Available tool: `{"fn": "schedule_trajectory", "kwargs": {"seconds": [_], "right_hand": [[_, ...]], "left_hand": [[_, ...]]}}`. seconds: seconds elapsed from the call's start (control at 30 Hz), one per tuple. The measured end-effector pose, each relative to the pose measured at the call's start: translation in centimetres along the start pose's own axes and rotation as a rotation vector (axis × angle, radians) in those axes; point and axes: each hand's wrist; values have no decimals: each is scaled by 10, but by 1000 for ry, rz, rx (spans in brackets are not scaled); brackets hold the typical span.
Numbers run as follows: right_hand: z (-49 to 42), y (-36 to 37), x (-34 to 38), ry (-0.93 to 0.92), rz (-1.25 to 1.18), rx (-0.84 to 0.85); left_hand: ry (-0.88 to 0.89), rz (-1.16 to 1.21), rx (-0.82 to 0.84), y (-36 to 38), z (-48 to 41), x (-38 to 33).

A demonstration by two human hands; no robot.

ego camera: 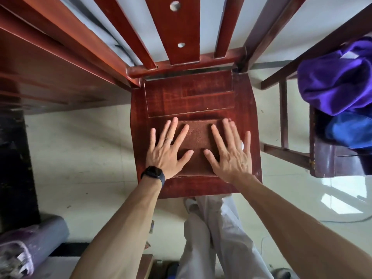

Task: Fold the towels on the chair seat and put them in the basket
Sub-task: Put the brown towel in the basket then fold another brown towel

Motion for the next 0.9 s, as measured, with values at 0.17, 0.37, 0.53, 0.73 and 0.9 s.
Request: {"fn": "schedule_trajectory", "kwargs": {"seconds": [0.17, 0.37, 0.53, 0.73, 0.9], "right_hand": [[12, -29, -11, 525, -255, -102], [-11, -50, -8, 907, -743, 137], [-35, -44, -10, 925, -698, 249], [-34, -46, -17, 916, -764, 309], [-22, -61, -20, 855, -847, 317]], "left_hand": [[-627, 352, -142, -28, 9, -6], [-1106, 774, 125, -44, -11, -5], [-1150, 873, 215, -38, -25, 3], [-1097, 986, 283, -47, -25, 6], [-1082, 1086, 310, -54, -20, 8]]}}
Point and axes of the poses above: each hand's wrist, its own z-axis away from the middle knuckle, its own y-axis out of the palm, x = y × z, and after that the axes turned 12 degrees about -x, right-handed
